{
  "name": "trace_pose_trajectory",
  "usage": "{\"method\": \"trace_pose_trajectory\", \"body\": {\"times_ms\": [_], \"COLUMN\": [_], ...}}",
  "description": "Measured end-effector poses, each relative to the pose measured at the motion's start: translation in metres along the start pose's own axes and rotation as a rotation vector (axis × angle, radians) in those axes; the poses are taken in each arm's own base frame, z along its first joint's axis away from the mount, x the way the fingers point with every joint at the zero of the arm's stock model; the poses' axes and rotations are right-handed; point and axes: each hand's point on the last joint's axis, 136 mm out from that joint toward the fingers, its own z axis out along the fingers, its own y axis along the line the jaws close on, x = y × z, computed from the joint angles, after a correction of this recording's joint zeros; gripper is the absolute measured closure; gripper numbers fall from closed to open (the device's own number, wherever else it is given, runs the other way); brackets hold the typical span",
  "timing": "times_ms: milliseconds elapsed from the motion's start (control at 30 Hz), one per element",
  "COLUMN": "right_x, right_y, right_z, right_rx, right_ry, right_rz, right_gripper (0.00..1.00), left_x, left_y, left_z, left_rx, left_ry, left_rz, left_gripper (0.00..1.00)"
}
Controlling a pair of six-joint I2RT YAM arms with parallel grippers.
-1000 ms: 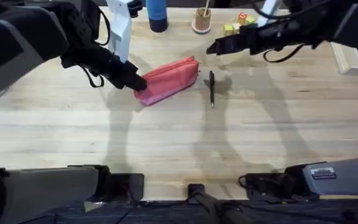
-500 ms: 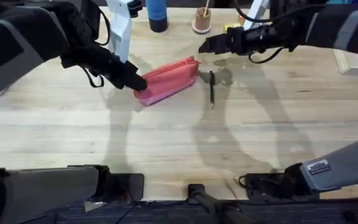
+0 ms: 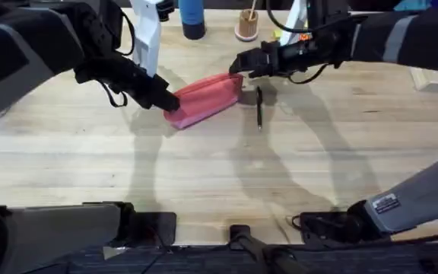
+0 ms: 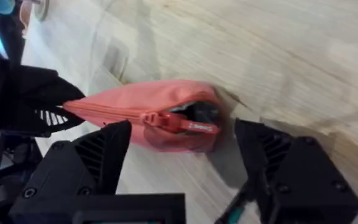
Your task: Unzip the bag, pick up the pens from the table one at a time and place them inside, then zip the bag closed.
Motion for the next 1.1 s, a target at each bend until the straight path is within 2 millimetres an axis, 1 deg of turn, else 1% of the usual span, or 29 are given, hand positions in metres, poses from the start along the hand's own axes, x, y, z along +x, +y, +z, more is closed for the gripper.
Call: {"method": "trace_pose_trajectory", "body": {"times_ms": [167, 267, 333, 500, 767, 800, 867, 1000, 1100], "right_x": [0.005, 0.009, 0.008, -0.001, -0.002, -0.002, -0.002, -0.002, -0.002], "right_y": [0.009, 0.010, 0.011, 0.018, 0.027, 0.028, 0.030, 0.030, 0.030], "right_z": [0.012, 0.018, 0.021, 0.021, 0.020, 0.020, 0.020, 0.020, 0.020], "right_rx": [-0.020, -0.028, -0.032, -0.068, -0.121, -0.125, -0.133, -0.136, -0.136], "right_ry": [0.023, 0.038, 0.034, 0.004, 0.006, 0.007, 0.008, 0.007, 0.006], "right_rz": [0.004, 0.015, 0.016, 0.012, 0.035, 0.036, 0.037, 0.043, 0.045], "right_gripper": [0.005, 0.005, 0.006, 0.005, 0.006, 0.024, 0.093, 0.275, 0.359], "left_x": [0.000, 0.000, 0.000, 0.000, 0.000, 0.000, 0.000, 0.000, 0.000], "left_y": [0.000, 0.000, 0.000, 0.000, 0.000, 0.000, 0.000, 0.000, 0.000], "left_z": [0.000, 0.000, 0.000, 0.000, 0.000, 0.000, 0.000, 0.000, 0.000], "left_rx": [0.000, 0.000, 0.000, 0.000, 0.000, 0.000, 0.000, -0.001, -0.002], "left_ry": [0.000, 0.000, 0.000, 0.000, 0.000, 0.000, 0.000, -0.001, -0.002], "left_rz": [0.000, 0.000, 0.000, 0.000, 0.000, 0.000, 0.000, 0.001, 0.001], "left_gripper": [0.958, 0.958, 0.958, 0.958, 0.958, 0.958, 0.958, 0.958, 0.958]}}
